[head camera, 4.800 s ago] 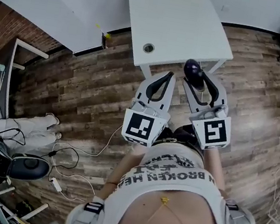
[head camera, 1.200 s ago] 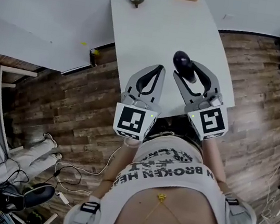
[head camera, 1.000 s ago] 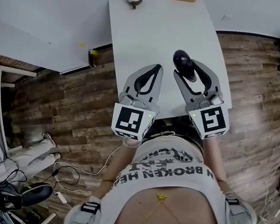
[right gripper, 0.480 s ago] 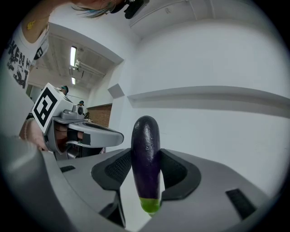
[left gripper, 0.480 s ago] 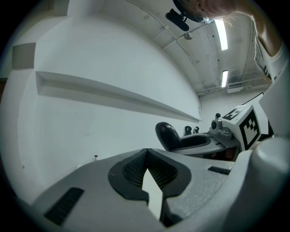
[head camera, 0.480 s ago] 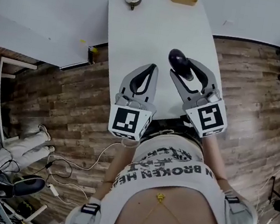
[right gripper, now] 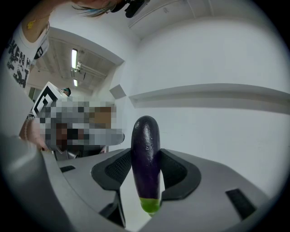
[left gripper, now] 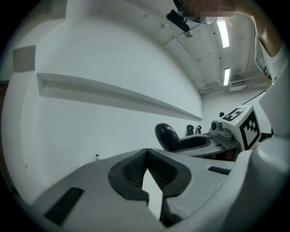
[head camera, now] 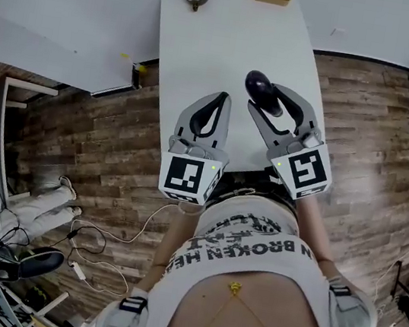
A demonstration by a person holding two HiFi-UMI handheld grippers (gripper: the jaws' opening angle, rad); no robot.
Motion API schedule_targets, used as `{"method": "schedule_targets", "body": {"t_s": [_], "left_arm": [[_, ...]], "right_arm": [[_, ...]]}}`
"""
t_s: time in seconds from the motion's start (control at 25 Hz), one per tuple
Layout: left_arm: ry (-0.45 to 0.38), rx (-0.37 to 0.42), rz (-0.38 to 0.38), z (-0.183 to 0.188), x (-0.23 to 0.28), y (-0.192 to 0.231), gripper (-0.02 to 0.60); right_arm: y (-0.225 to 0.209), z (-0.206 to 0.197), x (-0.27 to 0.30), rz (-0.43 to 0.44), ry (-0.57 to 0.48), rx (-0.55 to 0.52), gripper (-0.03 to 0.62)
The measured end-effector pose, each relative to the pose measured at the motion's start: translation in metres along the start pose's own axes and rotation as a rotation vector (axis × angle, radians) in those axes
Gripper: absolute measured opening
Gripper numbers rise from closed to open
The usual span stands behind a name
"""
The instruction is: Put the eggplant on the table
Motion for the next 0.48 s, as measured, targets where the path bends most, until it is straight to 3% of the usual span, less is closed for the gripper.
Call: {"method": "schedule_targets", "body": {"t_s": [0.48], "left_arm": [[0.028,0.003,0.018,-0.012,0.004,0.001,0.005]], "right_arm": [[-0.004,-0.027,0.01,0.035,0.089,-0.012,0.198]]}}
Point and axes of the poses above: the fingertips, and each gripper's own axes: x forward along the fingers, y to its left, z out of its top, the point moved 1 cm from there along -x, backward along the fingers
